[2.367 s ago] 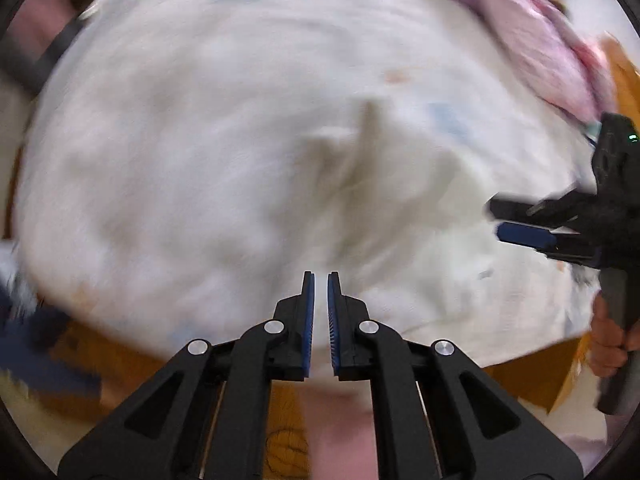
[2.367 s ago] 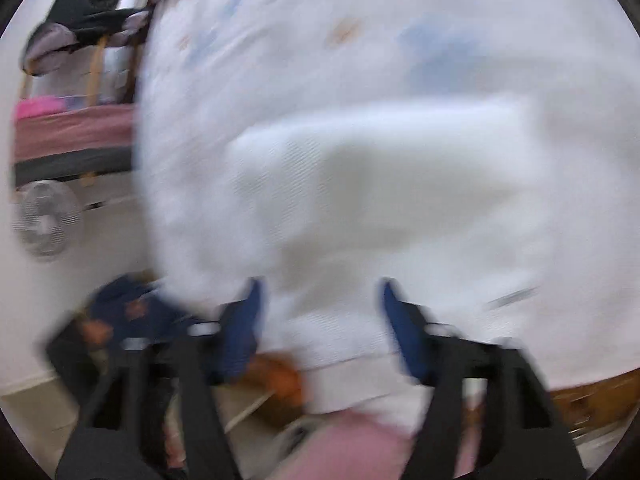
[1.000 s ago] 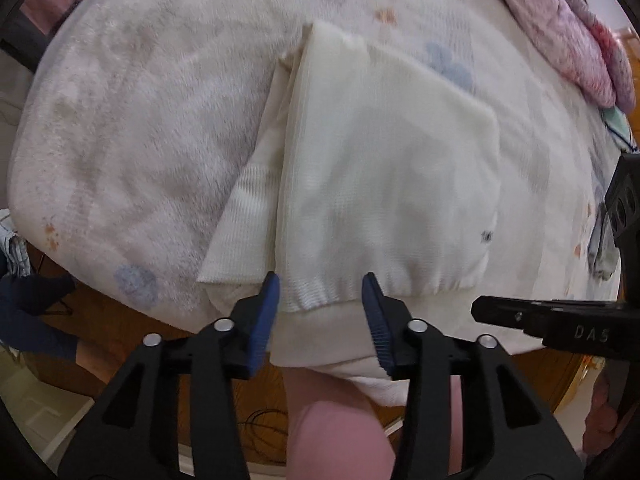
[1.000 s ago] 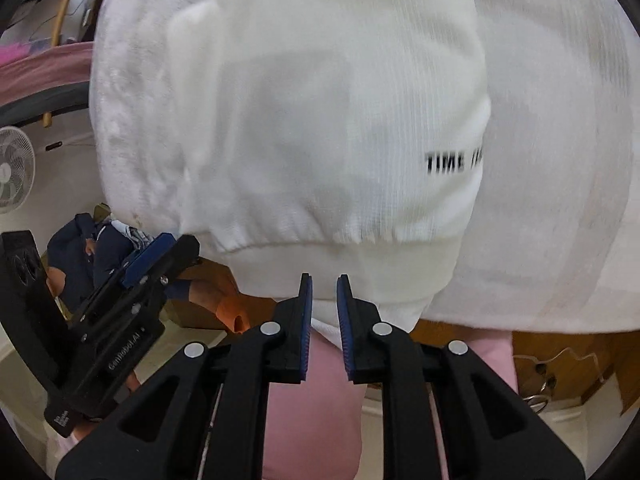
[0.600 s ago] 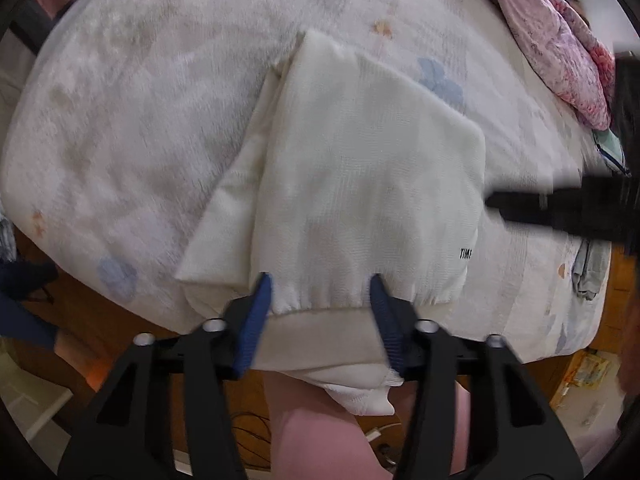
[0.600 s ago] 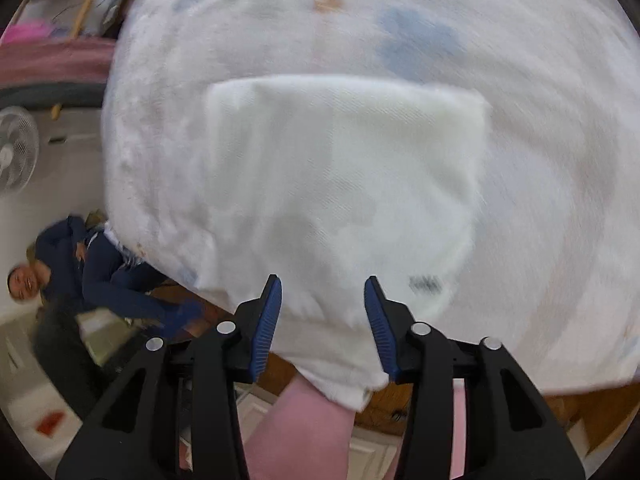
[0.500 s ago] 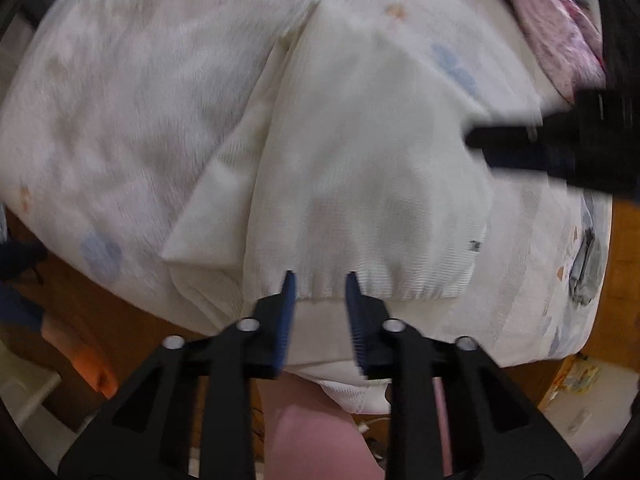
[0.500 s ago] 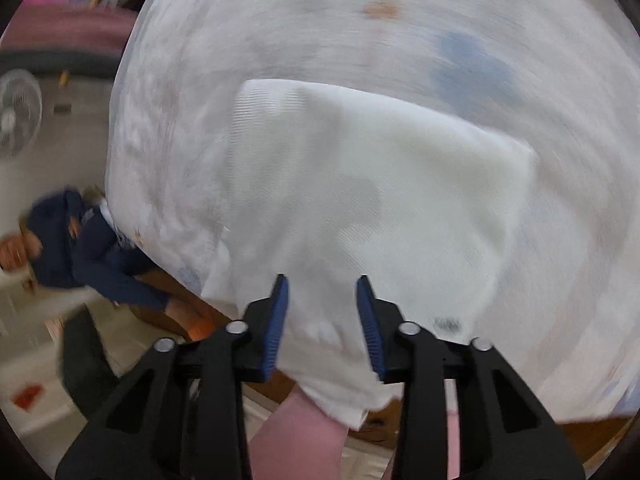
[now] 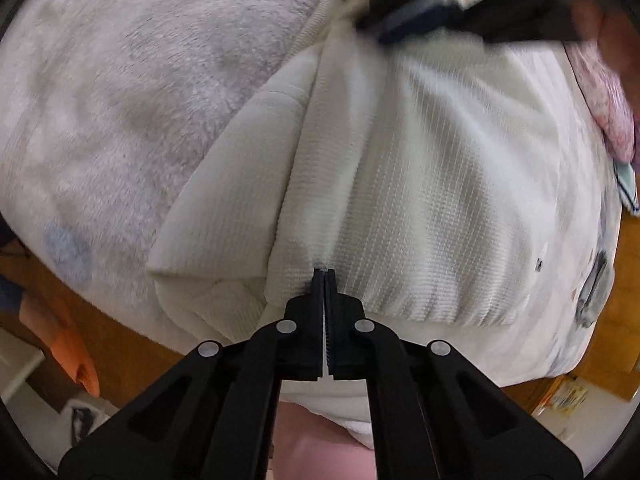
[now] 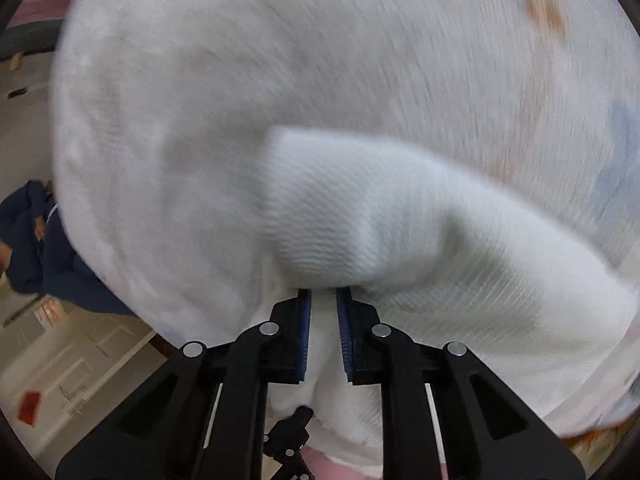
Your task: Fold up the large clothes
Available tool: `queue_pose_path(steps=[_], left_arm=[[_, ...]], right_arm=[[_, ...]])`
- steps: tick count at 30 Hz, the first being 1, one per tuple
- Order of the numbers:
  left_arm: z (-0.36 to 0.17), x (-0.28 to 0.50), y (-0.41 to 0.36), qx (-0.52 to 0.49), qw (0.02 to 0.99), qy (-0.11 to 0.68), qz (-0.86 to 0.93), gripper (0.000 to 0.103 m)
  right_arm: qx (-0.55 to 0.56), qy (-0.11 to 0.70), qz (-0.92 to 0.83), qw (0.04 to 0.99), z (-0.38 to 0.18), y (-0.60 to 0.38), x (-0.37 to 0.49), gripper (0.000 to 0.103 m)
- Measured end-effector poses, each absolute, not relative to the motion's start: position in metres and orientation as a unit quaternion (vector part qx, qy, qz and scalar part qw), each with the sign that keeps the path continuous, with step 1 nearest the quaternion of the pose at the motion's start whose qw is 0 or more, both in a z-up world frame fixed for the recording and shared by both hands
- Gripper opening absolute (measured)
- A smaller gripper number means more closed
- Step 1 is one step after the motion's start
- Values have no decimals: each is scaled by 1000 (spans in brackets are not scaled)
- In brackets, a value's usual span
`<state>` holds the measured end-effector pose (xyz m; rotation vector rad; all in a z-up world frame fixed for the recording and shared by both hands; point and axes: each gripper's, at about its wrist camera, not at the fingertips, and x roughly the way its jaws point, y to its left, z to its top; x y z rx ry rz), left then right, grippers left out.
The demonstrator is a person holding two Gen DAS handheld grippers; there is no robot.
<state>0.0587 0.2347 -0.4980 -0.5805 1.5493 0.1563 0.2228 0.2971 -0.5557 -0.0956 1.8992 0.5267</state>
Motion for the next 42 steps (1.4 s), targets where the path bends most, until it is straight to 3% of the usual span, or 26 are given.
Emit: queue_pose_path(steps=[10,14,21,25,29,33,36,37,38,39,40,42], left_arm=[[-488,47,238,-247,665,702,55,3],[-471,32,243,-219,646,726,85,3],[-435,94,261,-212,716,664,50,3],[-447,186,261,-170,745,644,26,3],[-478,244,270,-149,730,667,23,3],[-479,236,277,-128,738,662,-16,3],[-466,208,285,-102,743,662,18,3],[-464,194,292,-99,740,664,33,13],[-463,181,298,-104,739,665,38,38],[-462,171,302,-113,738,664,38,52],[-463,158,308,-125,738,663,37,64],[-466,141,316,-142,731,667,34,64]], right_arm=[[95,723,233,643,-485,251,326,10],[59,703,249,663,-456,223,321,11],[73,742,244,620,-501,184,265,11],[106,757,217,607,-531,150,242,0],[116,748,169,631,-530,93,232,0],[191,757,125,612,-542,24,215,0],[112,761,65,635,-533,1,200,8],[121,764,69,630,-533,-6,194,13],[146,770,75,617,-535,-11,187,18],[169,776,77,603,-538,-15,181,44],[185,780,75,593,-539,-16,173,78],[186,768,85,607,-534,-13,162,85]])
